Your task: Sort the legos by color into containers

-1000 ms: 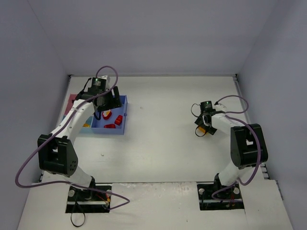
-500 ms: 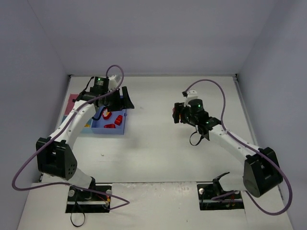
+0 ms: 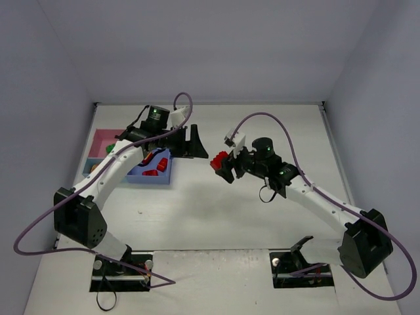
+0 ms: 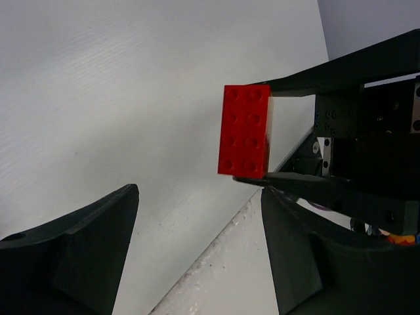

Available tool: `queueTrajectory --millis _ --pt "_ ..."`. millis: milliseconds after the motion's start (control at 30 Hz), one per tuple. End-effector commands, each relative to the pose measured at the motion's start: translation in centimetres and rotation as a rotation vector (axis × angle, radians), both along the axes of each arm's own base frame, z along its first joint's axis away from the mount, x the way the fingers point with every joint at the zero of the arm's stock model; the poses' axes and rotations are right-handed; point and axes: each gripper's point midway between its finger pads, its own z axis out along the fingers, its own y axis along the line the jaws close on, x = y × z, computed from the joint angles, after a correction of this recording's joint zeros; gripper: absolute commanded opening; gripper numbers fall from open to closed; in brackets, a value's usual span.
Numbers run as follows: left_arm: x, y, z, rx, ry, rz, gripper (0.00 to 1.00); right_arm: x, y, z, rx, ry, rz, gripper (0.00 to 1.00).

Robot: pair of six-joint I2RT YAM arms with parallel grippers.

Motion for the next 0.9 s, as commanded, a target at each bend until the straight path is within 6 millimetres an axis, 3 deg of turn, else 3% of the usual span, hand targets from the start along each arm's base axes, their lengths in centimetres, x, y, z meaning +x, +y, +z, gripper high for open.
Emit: queueTrajectory --millis 0,233,467,633,767,833,867 --pt "0.1 -2.3 3.6 -0.082 -0.092 -0.059 0.69 0.1 2.2 4.7 0.074 -0.118 0.118 0.0" --pt "-0.8 -4.7 2.9 -0.096 -0.064 -0.115 0.69 -1.2 3.5 5.1 0.073 -0.115 0.177 0.0" --pt "-1.0 -5.7 2.4 -0.123 -0.019 -0.139 0.67 -1.5 3.8 4.3 0.061 -0.104 0.189 0.0" --pt "-1.2 -5.9 2.3 -0.134 -0.002 -0.148 0.34 -1.4 3.7 4.0 0.052 -0.1 0.183 0.0" --pt "-1.7 -6.3 2.6 -0.168 0.019 -0.183 0.17 -1.3 3.5 3.7 0.044 -0.104 0.173 0.0" --pt "-1.7 -6.4 2.8 -0.179 0.023 -0.186 0.13 -1.2 3.4 3.5 0.039 -0.103 0.168 0.0" --pt "-1.9 -6.5 3.0 -0.19 0.031 -0.197 0.06 -1.3 3.4 3.3 0.036 -0.102 0.167 0.0"
